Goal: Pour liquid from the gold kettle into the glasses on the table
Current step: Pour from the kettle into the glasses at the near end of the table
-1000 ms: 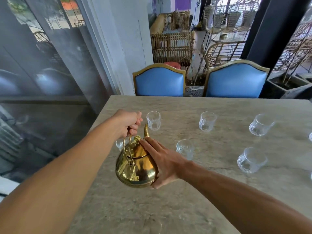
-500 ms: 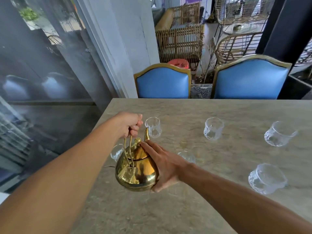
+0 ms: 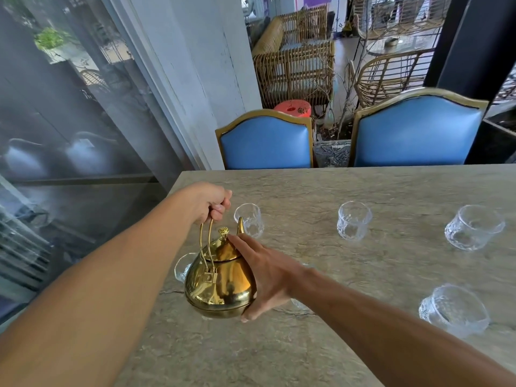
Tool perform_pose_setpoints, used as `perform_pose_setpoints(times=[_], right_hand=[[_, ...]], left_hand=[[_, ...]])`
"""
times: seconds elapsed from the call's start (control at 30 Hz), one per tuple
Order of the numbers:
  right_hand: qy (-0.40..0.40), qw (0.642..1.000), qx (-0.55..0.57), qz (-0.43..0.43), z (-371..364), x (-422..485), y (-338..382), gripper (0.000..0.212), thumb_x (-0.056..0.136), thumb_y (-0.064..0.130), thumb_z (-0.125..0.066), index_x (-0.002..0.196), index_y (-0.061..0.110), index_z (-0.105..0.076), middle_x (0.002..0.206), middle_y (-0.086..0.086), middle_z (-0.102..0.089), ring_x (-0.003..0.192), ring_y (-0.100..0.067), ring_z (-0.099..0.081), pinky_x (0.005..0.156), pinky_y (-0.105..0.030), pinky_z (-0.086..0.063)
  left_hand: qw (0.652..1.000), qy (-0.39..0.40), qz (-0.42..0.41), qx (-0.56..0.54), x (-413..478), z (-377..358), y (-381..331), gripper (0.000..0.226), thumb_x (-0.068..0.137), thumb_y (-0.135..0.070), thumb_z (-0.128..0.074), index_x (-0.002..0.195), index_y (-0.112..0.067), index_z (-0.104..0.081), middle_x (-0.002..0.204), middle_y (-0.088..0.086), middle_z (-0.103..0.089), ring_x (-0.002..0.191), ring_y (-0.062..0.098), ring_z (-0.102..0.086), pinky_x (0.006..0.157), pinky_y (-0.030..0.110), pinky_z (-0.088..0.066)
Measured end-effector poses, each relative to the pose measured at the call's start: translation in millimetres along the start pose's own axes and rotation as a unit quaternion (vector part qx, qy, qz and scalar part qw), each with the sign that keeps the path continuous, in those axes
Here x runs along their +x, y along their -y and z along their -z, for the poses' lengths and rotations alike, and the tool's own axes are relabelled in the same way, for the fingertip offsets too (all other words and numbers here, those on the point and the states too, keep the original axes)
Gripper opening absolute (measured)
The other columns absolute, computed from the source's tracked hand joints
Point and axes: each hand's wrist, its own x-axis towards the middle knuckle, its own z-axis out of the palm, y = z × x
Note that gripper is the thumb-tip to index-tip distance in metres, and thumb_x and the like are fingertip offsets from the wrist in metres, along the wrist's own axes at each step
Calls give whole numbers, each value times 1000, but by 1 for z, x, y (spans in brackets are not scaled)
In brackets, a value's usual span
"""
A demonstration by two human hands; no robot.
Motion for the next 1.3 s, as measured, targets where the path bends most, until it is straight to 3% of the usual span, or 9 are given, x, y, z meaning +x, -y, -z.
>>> perform_pose_setpoints(times=[0.23, 0.4, 0.5, 0.6, 0.77, 1.03, 1.2, 1.3], right_hand=[[-7, 1000, 14, 5, 2, 8, -11, 154, 49, 64, -92, 156, 35, 16, 164, 1, -10, 142, -31, -33, 114, -43, -30], [-9, 1000, 29, 2, 1, 11, -19, 154, 46, 67, -90, 155, 37, 14, 160, 4, -16, 138, -30, -38, 110, -41, -33], [-12, 999, 38, 2, -1, 13, -22, 153, 45, 69, -89, 155, 37, 12, 158, 5, -19, 134, -29, -42, 105, -37, -33], [-11, 999, 46, 2, -2, 15, -24, 152, 44, 70, -89, 155, 38, 10, 157, 4, -22, 132, -30, -45, 104, -39, -35], [-7, 998, 58, 0, 1, 16, -24, 152, 42, 69, -89, 155, 40, 9, 156, 4, -25, 128, -30, -48, 102, -42, -40], [7, 998, 56, -5, 6, 17, -22, 150, 44, 68, -90, 154, 40, 8, 158, 1, -26, 129, -30, -48, 104, -41, -39], [10, 998, 55, -10, 8, 18, -22, 151, 43, 70, -89, 155, 40, 9, 158, 0, -26, 130, -31, -49, 105, -45, -42], [7, 998, 58, -10, 9, 18, -21, 149, 43, 70, -89, 153, 43, 7, 155, 1, -30, 127, -30, -50, 103, -44, -43]], left_hand=[[999, 7, 10, 33, 17, -3, -11, 22, 102, -7, -42, 83, -10, -52, 45, -3, -41, 24, 4, -25, 27, 14, -18], [999, 12, 19, 49, 28, -6, -15, 22, 104, -12, -44, 83, -8, -51, 37, -3, -41, 23, 4, -26, 26, 13, -19], [998, 13, 24, 59, 35, -6, -16, 22, 104, -16, -46, 85, -8, -52, 46, -2, -44, 24, 4, -27, 25, 14, -21], [998, 21, 24, 58, 41, -5, -17, 18, 104, -17, -46, 89, -10, -51, 55, -1, -44, 25, 4, -27, 25, 16, -22], [995, 23, 31, 94, 47, -3, -19, 21, 105, -20, -43, 86, -12, -50, 48, -4, -45, 27, 5, -28, 38, 17, -20], [995, 30, 30, 91, 50, 0, -21, 17, 104, -13, -42, 89, -10, -50, 45, -3, -48, 28, 4, -29, 28, 14, -21], [992, 26, 28, 117, 55, 1, -22, 24, 102, -14, -44, 79, -11, -52, 61, -3, -44, 31, 5, -32, 46, 17, -20], [993, 25, 24, 117, 56, 2, -22, 23, 101, -12, -44, 80, -10, -53, 59, -3, -45, 30, 5, -32, 43, 15, -22]])
